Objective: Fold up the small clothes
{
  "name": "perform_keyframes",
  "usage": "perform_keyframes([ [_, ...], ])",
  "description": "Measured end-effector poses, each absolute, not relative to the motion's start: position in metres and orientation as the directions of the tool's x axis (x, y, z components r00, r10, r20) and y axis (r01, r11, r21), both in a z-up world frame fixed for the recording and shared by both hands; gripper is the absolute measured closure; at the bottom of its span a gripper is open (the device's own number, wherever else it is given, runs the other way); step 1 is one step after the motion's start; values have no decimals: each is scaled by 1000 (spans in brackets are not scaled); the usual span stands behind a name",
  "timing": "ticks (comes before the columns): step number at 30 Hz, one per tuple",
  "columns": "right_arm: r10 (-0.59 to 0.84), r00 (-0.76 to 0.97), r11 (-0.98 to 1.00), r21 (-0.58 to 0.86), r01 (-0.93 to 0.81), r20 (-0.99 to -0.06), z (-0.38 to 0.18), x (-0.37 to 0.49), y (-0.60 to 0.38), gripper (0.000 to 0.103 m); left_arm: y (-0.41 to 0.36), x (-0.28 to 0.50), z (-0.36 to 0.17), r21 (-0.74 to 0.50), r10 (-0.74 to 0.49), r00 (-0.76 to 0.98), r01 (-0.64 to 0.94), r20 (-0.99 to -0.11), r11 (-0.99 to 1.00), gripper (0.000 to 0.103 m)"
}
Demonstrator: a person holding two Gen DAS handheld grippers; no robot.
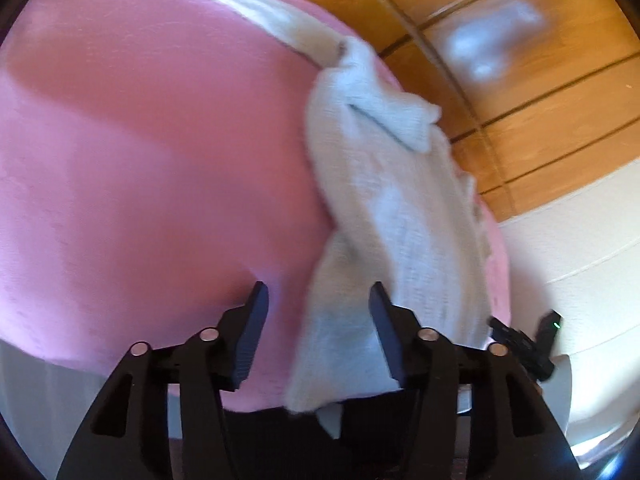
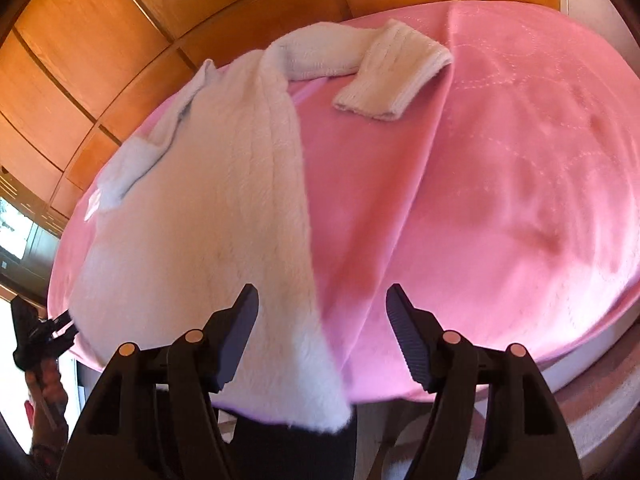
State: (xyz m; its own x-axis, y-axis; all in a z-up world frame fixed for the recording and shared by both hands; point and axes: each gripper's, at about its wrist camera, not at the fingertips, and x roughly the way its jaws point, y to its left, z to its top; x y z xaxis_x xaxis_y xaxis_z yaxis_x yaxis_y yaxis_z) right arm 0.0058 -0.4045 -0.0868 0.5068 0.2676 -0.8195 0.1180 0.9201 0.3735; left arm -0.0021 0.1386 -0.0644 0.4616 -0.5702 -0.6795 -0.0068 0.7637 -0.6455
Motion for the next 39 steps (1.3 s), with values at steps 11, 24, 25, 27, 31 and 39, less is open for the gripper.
perform_keyframes([
  [11,205,509,969,247,14,-836,-86,31,-363,86,112,-14,-57,-652,-636,496,170,-591,739,39],
  [24,190,490,976,216,-5,-851,-98,25,-358,76,105,-24,-56,-634,-631,464,177,-621,753,95],
  [25,178,493,979,202,-5,-851,-98,24,-358,80,109,-28,-54,-658,-645,465,161,-607,736,95],
  [27,191,482,975,224,12,-855,-99,25,-365,82,113,-31,-56,-653,-627,451,120,-635,748,94],
  [31,156,474,983,183,11,-867,-92,28,-368,59,129,-23,-52,-549,-510,485,71,-711,833,61],
  [39,120,653,987,162,5,-748,-43,49,-335,32,207,75,-17,-264,-73,670,-188,-739,946,43],
])
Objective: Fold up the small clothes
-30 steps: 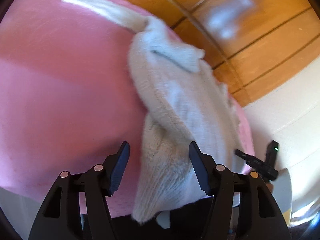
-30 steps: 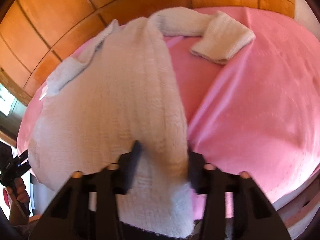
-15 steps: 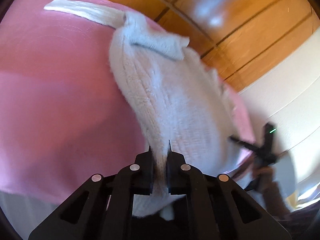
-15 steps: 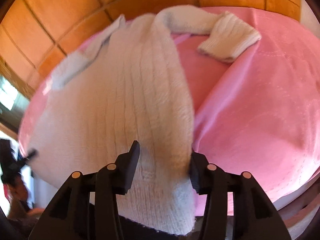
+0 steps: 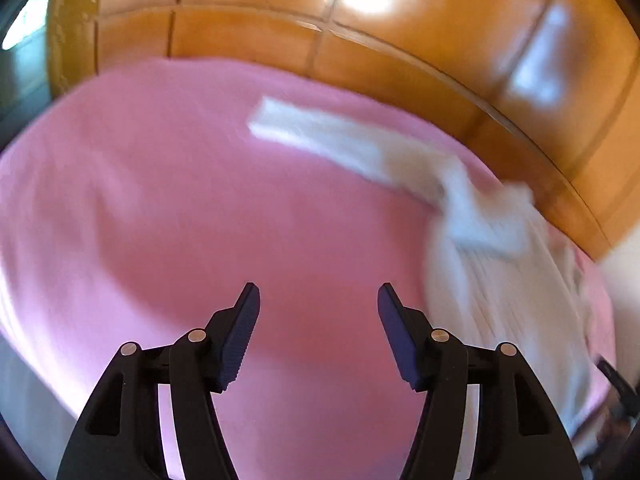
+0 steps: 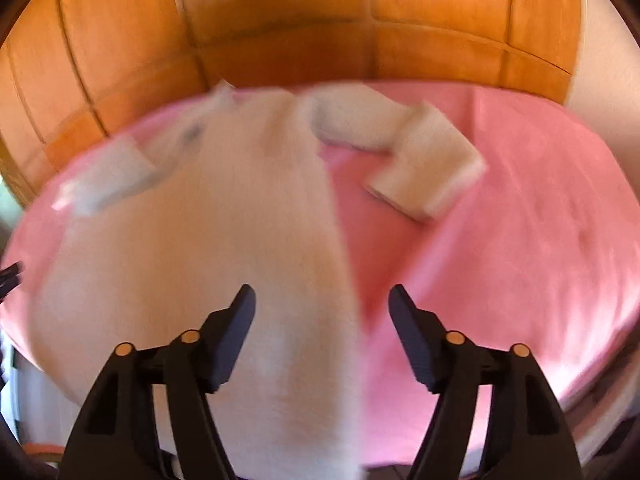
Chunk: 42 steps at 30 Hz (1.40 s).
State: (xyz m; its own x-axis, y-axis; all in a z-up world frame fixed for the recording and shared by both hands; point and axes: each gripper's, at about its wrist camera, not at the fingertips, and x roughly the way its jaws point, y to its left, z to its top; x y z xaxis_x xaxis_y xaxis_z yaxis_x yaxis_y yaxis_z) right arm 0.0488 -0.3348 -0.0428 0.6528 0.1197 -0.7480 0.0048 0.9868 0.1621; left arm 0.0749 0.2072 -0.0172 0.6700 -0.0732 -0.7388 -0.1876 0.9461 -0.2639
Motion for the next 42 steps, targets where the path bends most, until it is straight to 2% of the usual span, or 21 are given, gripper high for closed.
perform_keyframes([
  [6,279,621,960,214,-179,-733,-55,87,-254,32,249,182,-22,-200,47,642,-307,-765,930,43],
  [11,290,601,950,149,-273,-745,-75,114,-200,29,270,258,-43,-170,94,571,-392,-816,904,43],
  [14,236,620,958,70,-279,-748,-90,126,-187,21,279,285,-54,-163,105,543,-423,-833,892,43],
  [17,227,611,962,77,-262,-759,-109,131,-192,7,275,301,-60,-112,145,547,-410,-824,905,44],
  [18,233,614,961,82,-263,-754,-111,131,-193,2,271,304,-59,-90,148,547,-384,-824,919,59],
  [19,236,614,960,85,-265,-753,-113,131,-194,2,267,304,-57,-78,142,554,-354,-820,932,83],
  [20,237,611,961,89,-263,-755,-113,133,-192,2,265,301,-53,-69,142,565,-336,-813,939,89],
  [22,248,603,959,106,-262,-758,-114,136,-195,2,270,298,-46,-75,149,582,-344,-800,936,94],
  [27,250,597,957,98,-275,-762,-117,144,-194,2,327,257,-28,-60,300,574,-524,-762,850,95],
  [32,253,607,956,99,-276,-753,-117,144,-197,2,403,193,-16,19,504,456,-727,-733,686,95],
  [34,253,609,956,98,-276,-752,-117,142,-197,2,423,168,-15,35,545,413,-774,-730,632,95],
  [37,250,614,957,95,-275,-748,-118,137,-197,2,434,140,-20,80,583,351,-806,-733,586,97],
  [40,248,617,957,92,-274,-747,-117,136,-196,2,438,125,-37,45,473,359,-757,-804,651,94],
  [42,248,617,957,92,-274,-746,-117,135,-197,2,429,112,-32,80,499,349,-754,-793,653,94],
])
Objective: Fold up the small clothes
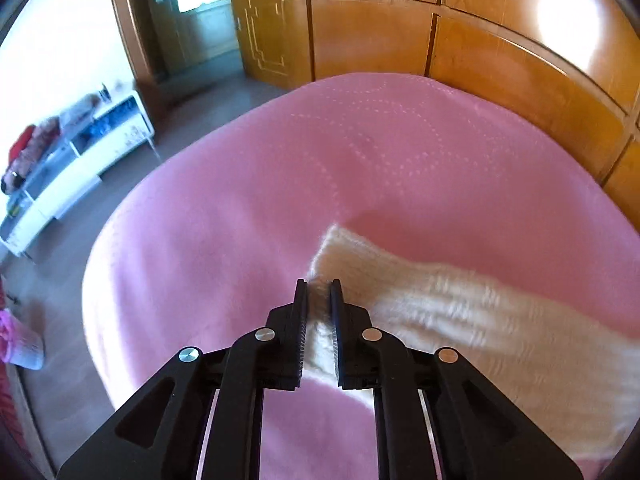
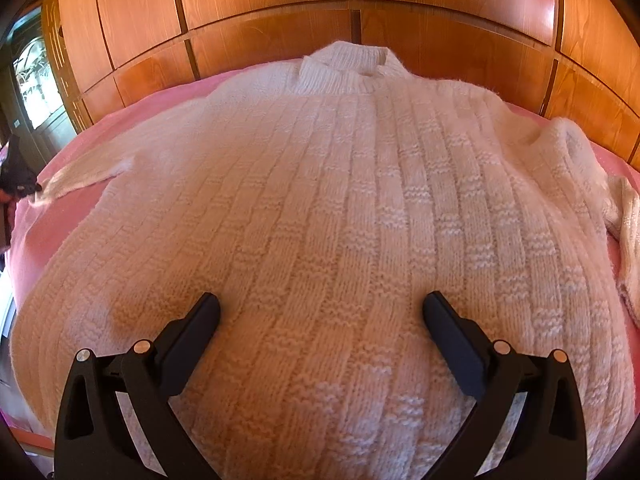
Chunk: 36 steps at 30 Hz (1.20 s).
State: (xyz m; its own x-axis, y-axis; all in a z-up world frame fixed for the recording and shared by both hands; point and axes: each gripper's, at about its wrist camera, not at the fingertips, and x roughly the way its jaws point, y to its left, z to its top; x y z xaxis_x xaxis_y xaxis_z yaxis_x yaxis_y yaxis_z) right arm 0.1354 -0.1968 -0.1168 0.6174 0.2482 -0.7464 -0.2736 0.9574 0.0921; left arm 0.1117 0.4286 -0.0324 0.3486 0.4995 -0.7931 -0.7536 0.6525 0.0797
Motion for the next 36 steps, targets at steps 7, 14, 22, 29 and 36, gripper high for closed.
perform_keyframes([
  [7,246,623,958,91,-271,-743,-115,134,-196,2,396,111,-1,17,497,437,-738,-750,675,47],
  [14,254,628,958,100,-270,-736,-115,134,-197,2,252,144,23,-61,170,717,-284,-676,957,38],
  [22,258,632,958,107,-267,-731,-116,134,-197,2,91,186,-22,-189,-171,661,46,-730,981,41],
  [29,303,627,950,179,-255,-718,-108,131,-210,3,22,159,-66,-201,-188,573,41,-797,979,41],
  [36,122,745,983,186,2,-656,-66,101,-316,46,4,157,-81,-126,-154,598,89,-787,988,31],
])
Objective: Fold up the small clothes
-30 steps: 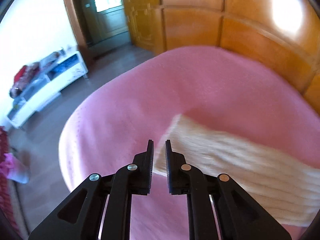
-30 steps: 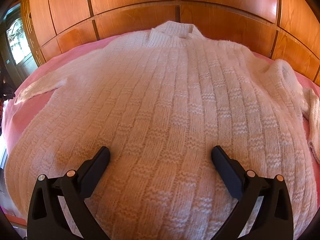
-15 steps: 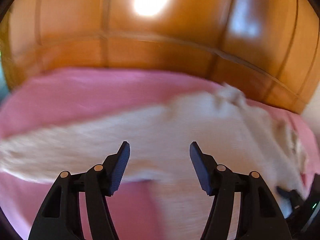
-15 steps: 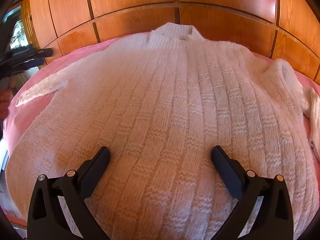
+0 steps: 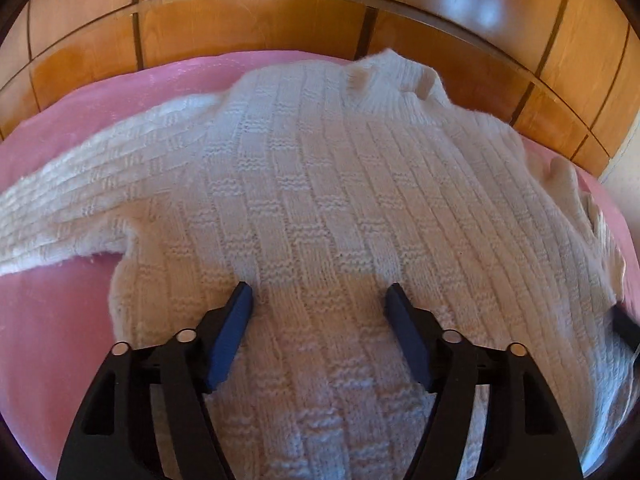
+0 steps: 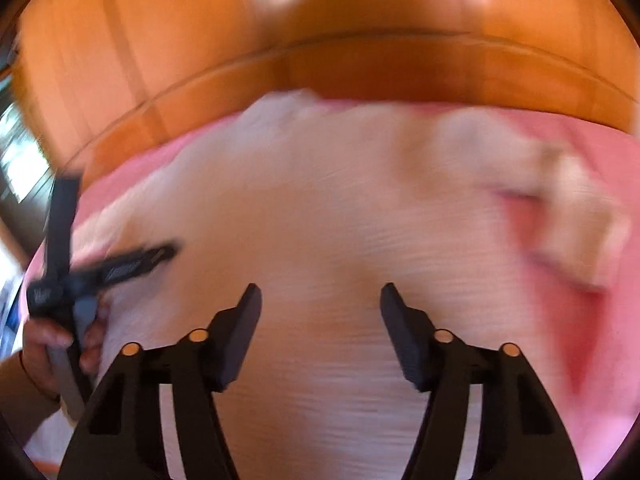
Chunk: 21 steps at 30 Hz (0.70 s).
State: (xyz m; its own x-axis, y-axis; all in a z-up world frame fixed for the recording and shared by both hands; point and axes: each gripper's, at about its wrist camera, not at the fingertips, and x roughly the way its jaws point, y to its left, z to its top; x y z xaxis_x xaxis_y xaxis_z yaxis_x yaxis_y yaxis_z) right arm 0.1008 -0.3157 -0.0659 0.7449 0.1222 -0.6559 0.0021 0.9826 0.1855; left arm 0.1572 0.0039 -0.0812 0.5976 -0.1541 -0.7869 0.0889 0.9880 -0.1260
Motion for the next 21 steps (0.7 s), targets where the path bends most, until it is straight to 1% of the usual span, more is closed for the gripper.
perform_keyframes([
  [2,-7,751,988,111,108,-660,-62,98,-357,46,-2,160,-82,-105,-139,599,91,-789,990,30],
  [4,-91,730,987,34,155,-677,-67,99,-382,46,-3,159,-83,-101,-136,602,91,-787,991,30],
  [6,-134,693,988,-40,150,-708,-78,106,-400,46,-2,160,-84,-106,-139,603,91,-786,990,30],
  [10,-162,638,987,-137,88,-753,-106,126,-407,39,0,160,-84,-103,-139,602,94,-786,990,28],
  [12,-170,646,984,-168,64,-744,-114,134,-408,37,1,161,-84,-101,-137,603,93,-786,990,28],
  [13,-174,649,983,-174,65,-741,-114,139,-410,43,1,161,-84,-102,-137,603,93,-786,990,28],
  [14,-166,643,985,-159,69,-748,-112,142,-413,58,1,161,-84,-101,-137,603,93,-786,991,28],
  [15,-177,637,983,-166,77,-750,-109,145,-414,90,1,161,-84,-101,-137,603,93,-786,991,28],
  [16,-199,635,979,-187,87,-746,-105,147,-414,91,1,161,-84,-100,-136,603,93,-786,991,28],
  [18,-196,659,980,-174,99,-726,-89,143,-418,92,1,161,-84,-100,-136,603,93,-786,991,28],
  [21,-192,729,981,-114,155,-657,-36,121,-438,92,1,162,-85,-101,-137,603,93,-786,990,28],
])
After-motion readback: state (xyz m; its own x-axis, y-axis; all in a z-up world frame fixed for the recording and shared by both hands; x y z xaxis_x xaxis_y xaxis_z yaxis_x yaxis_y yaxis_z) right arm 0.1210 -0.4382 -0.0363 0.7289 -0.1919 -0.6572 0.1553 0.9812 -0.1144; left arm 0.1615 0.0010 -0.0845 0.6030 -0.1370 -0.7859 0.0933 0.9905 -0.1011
